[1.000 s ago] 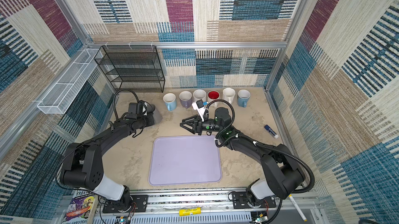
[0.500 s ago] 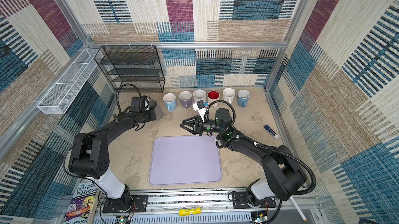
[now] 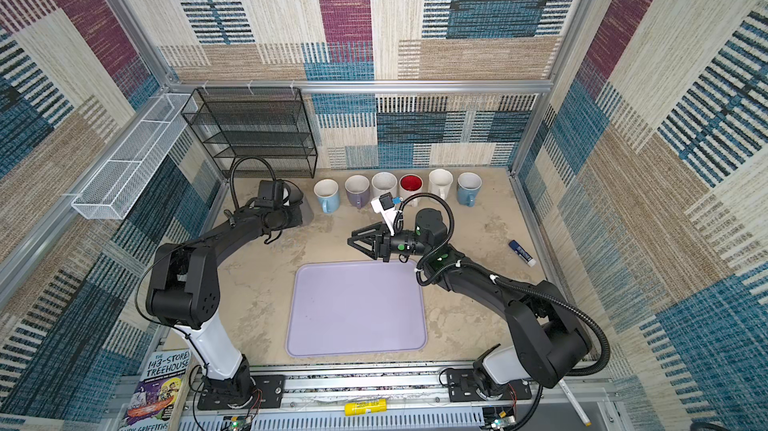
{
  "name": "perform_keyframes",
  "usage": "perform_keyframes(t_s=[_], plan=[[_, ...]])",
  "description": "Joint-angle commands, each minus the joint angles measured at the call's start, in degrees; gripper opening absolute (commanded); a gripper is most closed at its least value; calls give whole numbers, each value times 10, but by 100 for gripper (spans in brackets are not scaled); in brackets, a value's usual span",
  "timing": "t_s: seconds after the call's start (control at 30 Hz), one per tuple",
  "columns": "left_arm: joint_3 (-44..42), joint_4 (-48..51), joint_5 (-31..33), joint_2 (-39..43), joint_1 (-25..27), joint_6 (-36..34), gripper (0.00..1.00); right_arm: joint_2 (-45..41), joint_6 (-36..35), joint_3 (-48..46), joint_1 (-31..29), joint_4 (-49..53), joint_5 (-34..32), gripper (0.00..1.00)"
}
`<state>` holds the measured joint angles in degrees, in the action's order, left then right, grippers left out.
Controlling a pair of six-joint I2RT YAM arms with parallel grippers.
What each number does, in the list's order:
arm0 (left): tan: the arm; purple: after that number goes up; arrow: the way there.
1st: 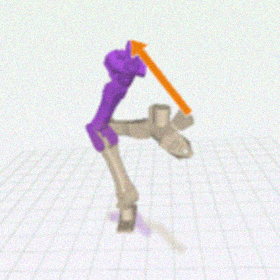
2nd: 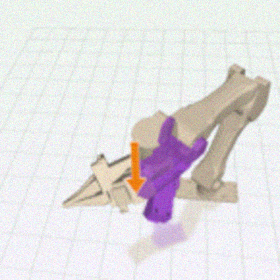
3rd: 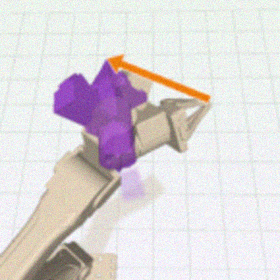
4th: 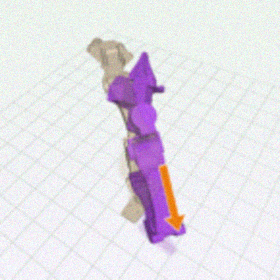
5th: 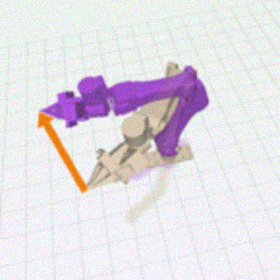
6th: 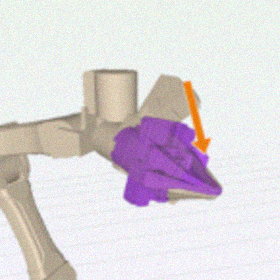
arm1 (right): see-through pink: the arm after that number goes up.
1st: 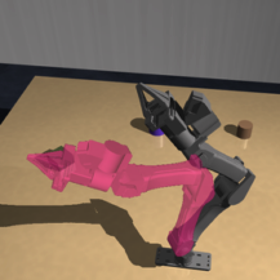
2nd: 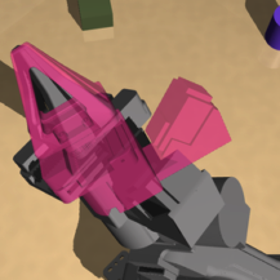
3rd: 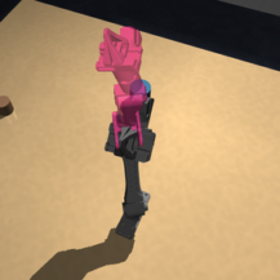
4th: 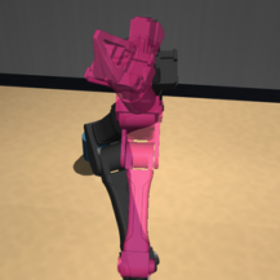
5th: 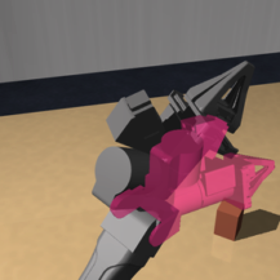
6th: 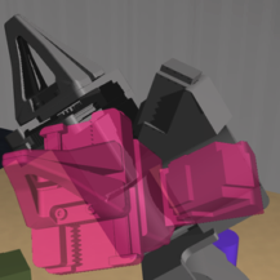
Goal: Turn the mug right side up
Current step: 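Carry the grey mug upright with the left gripper toward the mug row's end, then lower the grey mug upright beside the light blue mug with the left gripper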
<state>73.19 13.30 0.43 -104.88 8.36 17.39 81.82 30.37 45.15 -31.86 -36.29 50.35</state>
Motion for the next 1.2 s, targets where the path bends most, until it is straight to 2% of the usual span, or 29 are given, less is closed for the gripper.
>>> perform_keyframes(t_s=[0.0, 0.53, 1.17], plan=[[17, -10, 15, -12, -1, -16, 0, -4, -4, 2, 0, -10, -3, 45], [131, 38, 27, -113, -1, -35, 0, -7, -7, 2, 0, -3, -5, 44], [155, 92, 10, -106, 2, -59, 0, -6, -2, -9, 0, -17, -8, 44]])
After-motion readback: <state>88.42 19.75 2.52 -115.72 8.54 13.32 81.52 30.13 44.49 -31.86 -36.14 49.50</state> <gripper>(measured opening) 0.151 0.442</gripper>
